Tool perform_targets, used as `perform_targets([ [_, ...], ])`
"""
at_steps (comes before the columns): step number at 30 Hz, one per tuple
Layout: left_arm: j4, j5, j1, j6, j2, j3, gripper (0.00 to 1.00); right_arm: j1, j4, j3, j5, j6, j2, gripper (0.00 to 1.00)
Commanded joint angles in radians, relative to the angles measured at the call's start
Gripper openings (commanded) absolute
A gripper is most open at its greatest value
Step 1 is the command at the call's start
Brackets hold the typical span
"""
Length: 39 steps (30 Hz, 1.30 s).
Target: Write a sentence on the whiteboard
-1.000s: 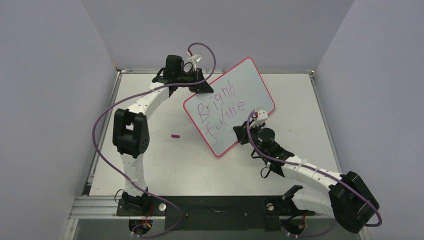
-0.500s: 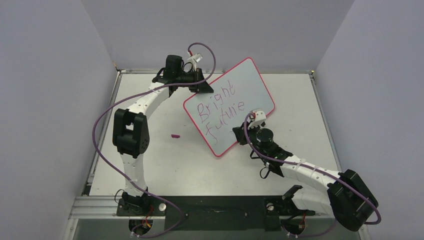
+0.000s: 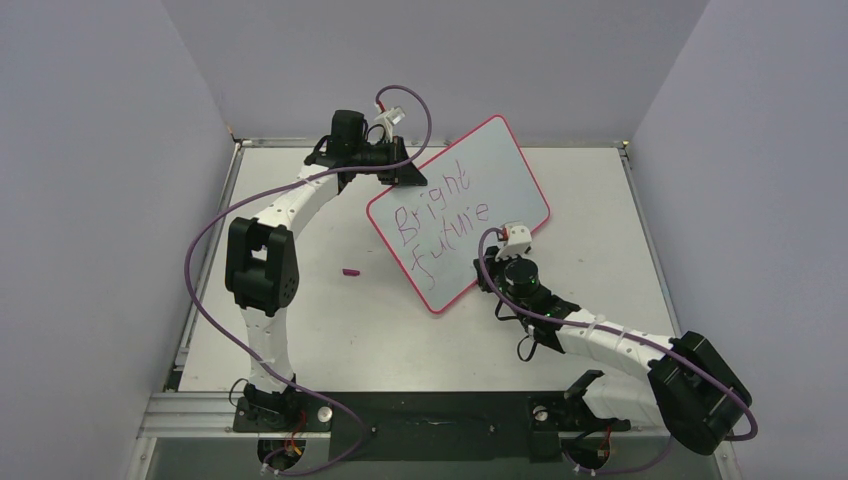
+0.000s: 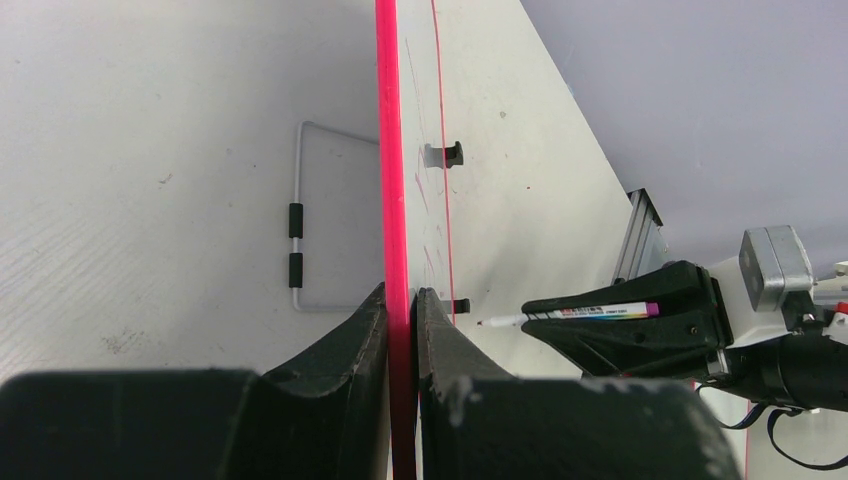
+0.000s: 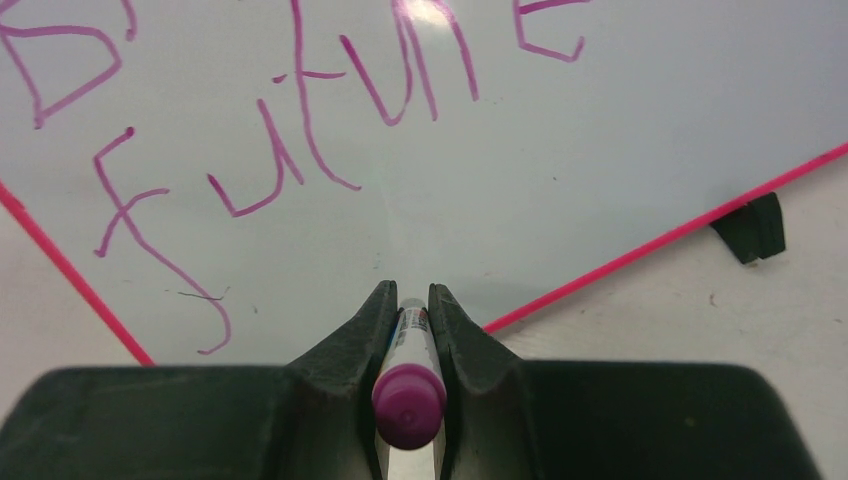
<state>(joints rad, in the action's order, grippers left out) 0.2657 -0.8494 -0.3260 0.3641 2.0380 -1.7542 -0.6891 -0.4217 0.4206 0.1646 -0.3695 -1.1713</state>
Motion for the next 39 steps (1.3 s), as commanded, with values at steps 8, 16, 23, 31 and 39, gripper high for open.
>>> perform_targets([
  [8,-0.08,-0.027,-0.019,-0.04,-0.071,0.002,0.0,-0.006,-0.005,0.02,0.081,0.023,0.016,0.0],
  [16,-0.084,-0.027,-0.019,-0.037,-0.073,0.004,0.0,-0.038,-0.061,0.007,0.011,0.047,0.02,0.0],
  [23,-0.086,-0.03,-0.019,-0.036,-0.071,0.001,0.0,-0.063,-0.085,0.012,-0.014,0.061,0.004,0.0],
  [31,-0.088,-0.031,-0.02,-0.035,-0.072,0.003,0.0,-0.091,-0.092,0.032,-0.035,0.076,-0.036,0.0],
  [39,-0.089,-0.032,-0.019,-0.033,-0.072,0.004,0.0,-0.111,-0.083,0.057,-0.031,0.084,-0.07,0.0],
])
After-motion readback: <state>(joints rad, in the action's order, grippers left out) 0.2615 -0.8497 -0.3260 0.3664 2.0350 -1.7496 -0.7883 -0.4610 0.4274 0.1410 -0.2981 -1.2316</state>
